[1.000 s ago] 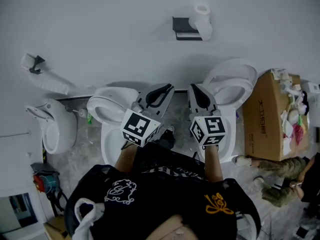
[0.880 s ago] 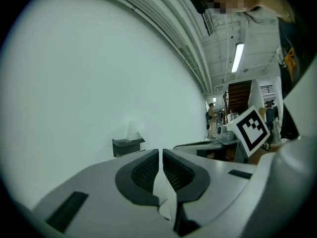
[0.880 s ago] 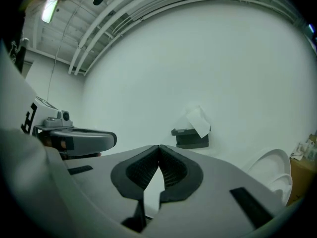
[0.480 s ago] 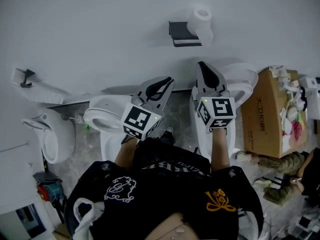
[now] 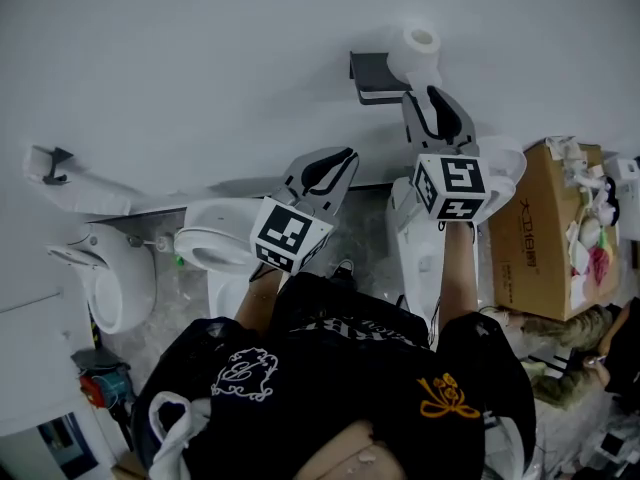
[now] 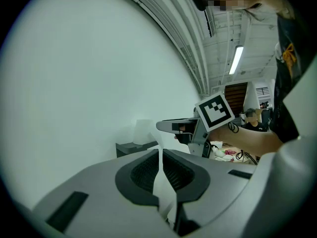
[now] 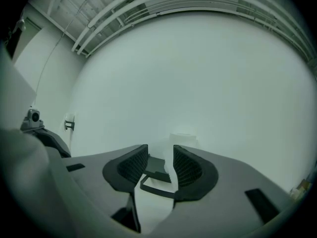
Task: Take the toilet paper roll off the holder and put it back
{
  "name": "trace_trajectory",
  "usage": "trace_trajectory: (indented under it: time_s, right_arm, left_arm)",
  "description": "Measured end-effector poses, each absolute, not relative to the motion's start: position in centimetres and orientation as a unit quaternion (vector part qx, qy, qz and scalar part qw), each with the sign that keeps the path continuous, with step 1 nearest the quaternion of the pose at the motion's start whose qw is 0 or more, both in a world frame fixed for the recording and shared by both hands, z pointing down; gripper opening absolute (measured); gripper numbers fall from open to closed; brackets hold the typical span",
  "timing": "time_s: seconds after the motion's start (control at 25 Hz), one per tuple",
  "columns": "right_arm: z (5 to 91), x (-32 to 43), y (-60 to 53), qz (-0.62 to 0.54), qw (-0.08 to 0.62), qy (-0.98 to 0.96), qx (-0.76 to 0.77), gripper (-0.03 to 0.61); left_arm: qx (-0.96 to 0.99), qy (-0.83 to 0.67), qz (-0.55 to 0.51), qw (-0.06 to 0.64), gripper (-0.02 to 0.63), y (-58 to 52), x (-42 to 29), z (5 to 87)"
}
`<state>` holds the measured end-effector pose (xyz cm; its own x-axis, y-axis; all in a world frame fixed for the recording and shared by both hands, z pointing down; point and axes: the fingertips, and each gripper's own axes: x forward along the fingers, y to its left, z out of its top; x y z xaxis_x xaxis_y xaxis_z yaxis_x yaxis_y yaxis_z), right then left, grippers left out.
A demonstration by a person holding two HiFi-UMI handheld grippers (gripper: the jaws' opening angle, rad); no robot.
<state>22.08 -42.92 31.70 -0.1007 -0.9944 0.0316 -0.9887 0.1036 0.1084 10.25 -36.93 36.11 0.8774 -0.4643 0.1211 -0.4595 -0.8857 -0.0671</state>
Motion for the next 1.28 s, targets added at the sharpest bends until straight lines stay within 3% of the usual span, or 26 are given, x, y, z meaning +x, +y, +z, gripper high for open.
trace_trajectory:
  time_s: [0.44, 1.28]
  right_arm:
    - [32.7, 25.8, -49.9, 0.006, 0.074, -0.703, 0.707, 0.304]
    - [34.1, 27.3, -54.2, 0.034, 0.070, -0.689, 0.721, 0.305]
  left_arm:
    - [-0.971, 0.230, -0.061, 0.018, 0.037, -39.1, 9.4, 36.6]
    - [-0.969, 0.241, -0.055, 0.005, 0.037, -42.1, 9.1, 37.2]
